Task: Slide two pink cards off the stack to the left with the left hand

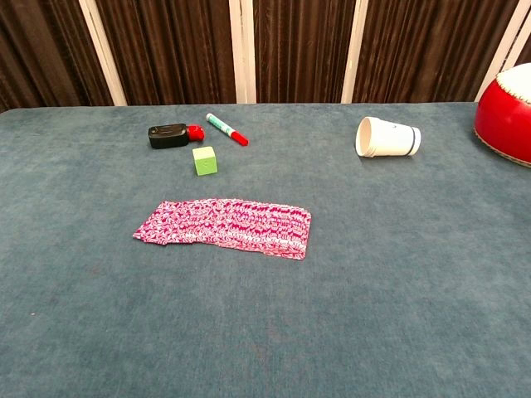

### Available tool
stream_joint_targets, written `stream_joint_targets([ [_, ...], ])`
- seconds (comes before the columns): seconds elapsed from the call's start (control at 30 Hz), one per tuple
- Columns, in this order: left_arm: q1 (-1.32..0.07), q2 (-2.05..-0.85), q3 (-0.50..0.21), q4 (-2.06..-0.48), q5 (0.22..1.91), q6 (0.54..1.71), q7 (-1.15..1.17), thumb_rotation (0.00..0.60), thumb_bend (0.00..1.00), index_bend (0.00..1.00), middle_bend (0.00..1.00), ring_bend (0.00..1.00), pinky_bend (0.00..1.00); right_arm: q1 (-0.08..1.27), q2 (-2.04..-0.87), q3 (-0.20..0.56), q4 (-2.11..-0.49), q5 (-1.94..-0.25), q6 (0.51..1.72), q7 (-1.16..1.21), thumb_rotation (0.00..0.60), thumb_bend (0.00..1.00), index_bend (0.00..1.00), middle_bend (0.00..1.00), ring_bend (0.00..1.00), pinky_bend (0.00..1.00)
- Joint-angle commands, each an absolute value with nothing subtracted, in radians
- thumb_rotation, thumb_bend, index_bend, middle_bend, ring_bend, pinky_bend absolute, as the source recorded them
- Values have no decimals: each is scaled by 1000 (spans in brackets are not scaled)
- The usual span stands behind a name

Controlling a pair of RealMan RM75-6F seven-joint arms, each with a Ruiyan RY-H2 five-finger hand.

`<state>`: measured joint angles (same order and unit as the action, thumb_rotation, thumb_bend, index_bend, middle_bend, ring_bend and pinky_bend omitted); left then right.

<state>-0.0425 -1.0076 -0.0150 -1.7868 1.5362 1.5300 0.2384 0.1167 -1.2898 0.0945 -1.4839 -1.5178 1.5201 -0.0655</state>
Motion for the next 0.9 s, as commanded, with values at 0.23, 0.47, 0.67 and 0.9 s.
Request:
stream_joint_targets([
  [0.23, -43, -1008, -14, -1781, 1543, 1531, 234, 600, 423, 27, 0, 0, 10, 118, -1293, 91, -1481, -1520, 1516, -73, 600, 284, 14, 150, 228, 238],
  [0.47, -48, -1013, -17, -1771, 1547, 1529, 232, 600, 423, 28, 0, 7, 64, 118, -1291, 94, -1483, -1516, 1515, -69, 600, 284, 14, 150, 228, 238],
  [0.67, -60, -1020, -20, -1764, 1562, 1523, 220, 600, 423, 28, 0, 32, 120, 116, -1290, 95, -1484, -1511, 1514, -65, 600, 284, 14, 150, 228, 238],
  [0.9, -78, -1010, -38, -1760, 1534, 1500, 186, 600, 423, 29, 44, 108, 165, 116, -1288, 97, -1482, -1506, 1513, -58, 600, 284, 14, 150, 228, 238],
])
